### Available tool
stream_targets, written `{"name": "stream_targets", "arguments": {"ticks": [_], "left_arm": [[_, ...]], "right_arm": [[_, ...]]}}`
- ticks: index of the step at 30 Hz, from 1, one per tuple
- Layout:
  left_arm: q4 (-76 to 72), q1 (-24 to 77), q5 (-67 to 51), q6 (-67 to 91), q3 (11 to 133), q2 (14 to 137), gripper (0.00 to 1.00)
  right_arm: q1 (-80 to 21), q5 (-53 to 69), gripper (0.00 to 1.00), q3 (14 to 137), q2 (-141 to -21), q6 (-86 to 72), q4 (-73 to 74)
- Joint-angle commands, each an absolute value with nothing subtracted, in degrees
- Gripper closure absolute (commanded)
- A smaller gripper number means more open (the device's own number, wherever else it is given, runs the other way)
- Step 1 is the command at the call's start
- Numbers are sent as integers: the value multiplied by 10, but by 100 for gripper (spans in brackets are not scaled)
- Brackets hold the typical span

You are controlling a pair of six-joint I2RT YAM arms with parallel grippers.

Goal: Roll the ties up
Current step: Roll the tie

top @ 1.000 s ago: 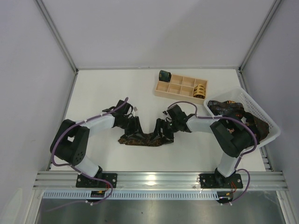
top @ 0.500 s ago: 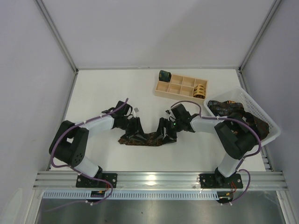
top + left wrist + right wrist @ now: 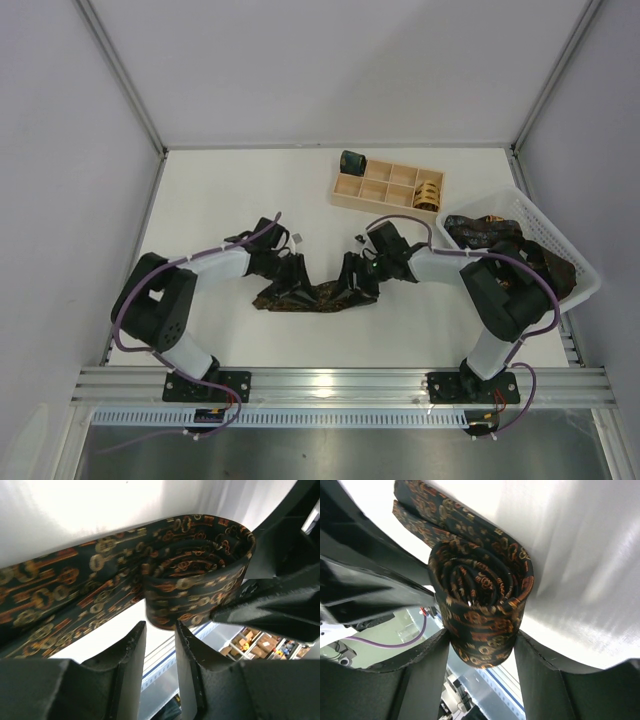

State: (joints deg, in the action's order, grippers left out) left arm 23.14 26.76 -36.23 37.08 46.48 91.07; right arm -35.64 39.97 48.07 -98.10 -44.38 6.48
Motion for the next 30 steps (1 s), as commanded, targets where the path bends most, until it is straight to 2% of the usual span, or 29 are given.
{"name": "stream_targets", "arguments": {"ticks": [1,7,9,16,18,22,23,26,30], "left_arm": [[218,284,-367,376,498,924,65],[212,293,-362,381,502,950,66],[215,293,-352,381,500,954,67],[204,293,-318,381,480,959,68],[200,293,-316,381,474,964,68],[198,293,-311,380,473,964,68],[199,293,-309,381,475,962,68],[208,293,-299,380,481,943,68],[239,292,-281,371,498,908,67]], "right_arm": [[-360,410,41,513,-986,-431,72],[-369,406,47,538,-999,-412,111],[-378,405,54,553,-1008,-408,124],[-412,364,63,622,-1038,-399,194],[-422,347,72,650,-1045,-406,232],[-444,271,82,706,-1072,-404,311],[-447,259,89,718,-1077,-404,327],[-456,210,99,759,-1097,-400,403],[-460,182,100,779,-1101,-396,457]]}}
